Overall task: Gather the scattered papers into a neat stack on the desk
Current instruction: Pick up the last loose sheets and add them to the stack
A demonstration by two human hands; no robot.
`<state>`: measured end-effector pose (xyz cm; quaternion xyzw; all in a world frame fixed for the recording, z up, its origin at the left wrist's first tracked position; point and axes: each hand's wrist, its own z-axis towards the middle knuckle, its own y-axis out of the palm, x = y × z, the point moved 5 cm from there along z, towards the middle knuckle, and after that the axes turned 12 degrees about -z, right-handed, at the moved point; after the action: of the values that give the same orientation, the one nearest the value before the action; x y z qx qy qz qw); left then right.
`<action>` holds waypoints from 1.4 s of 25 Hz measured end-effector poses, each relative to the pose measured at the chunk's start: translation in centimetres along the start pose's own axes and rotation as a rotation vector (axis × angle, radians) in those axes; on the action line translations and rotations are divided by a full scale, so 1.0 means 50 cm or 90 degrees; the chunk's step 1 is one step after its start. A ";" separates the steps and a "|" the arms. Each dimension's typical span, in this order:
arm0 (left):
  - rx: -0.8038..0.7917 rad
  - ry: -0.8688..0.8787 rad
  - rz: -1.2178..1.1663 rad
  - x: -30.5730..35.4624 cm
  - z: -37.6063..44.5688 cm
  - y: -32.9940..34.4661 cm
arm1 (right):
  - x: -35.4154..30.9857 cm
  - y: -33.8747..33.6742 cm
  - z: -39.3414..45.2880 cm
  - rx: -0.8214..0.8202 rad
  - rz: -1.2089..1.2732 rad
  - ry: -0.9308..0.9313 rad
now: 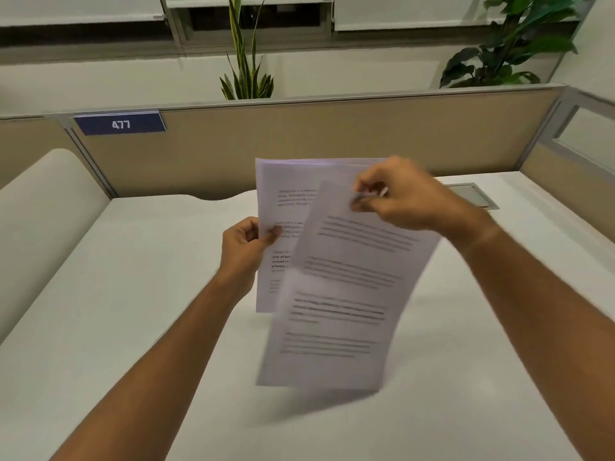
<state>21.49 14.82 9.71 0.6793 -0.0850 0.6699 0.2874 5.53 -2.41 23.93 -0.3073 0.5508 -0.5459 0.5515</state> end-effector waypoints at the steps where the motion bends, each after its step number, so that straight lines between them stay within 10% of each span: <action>1: -0.012 -0.002 0.010 0.001 -0.002 0.006 | -0.009 0.012 0.016 0.032 -0.009 -0.008; 8: -0.066 -0.033 0.032 -0.006 -0.012 0.021 | -0.045 0.021 0.093 0.097 -0.225 -0.091; 19: -0.119 0.037 0.068 -0.016 -0.024 0.045 | -0.024 0.037 0.107 0.042 -0.007 -0.082; 23: -0.084 0.059 0.062 -0.009 -0.022 0.039 | 0.054 0.014 0.066 0.340 -0.063 0.043; 25: -0.065 0.053 0.043 0.003 -0.015 0.023 | 0.138 0.026 0.024 0.409 0.094 0.195; 29: -0.048 0.050 -0.017 0.017 0.001 0.017 | 0.196 0.190 -0.021 0.083 0.653 0.268; 35: -0.067 0.092 -0.026 0.029 -0.001 0.041 | 0.158 0.221 -0.008 0.129 0.660 0.142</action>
<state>20.56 13.55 11.66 0.6145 -0.0855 0.7059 0.3417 6.44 -7.36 11.33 0.1196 0.6300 -0.2818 0.7137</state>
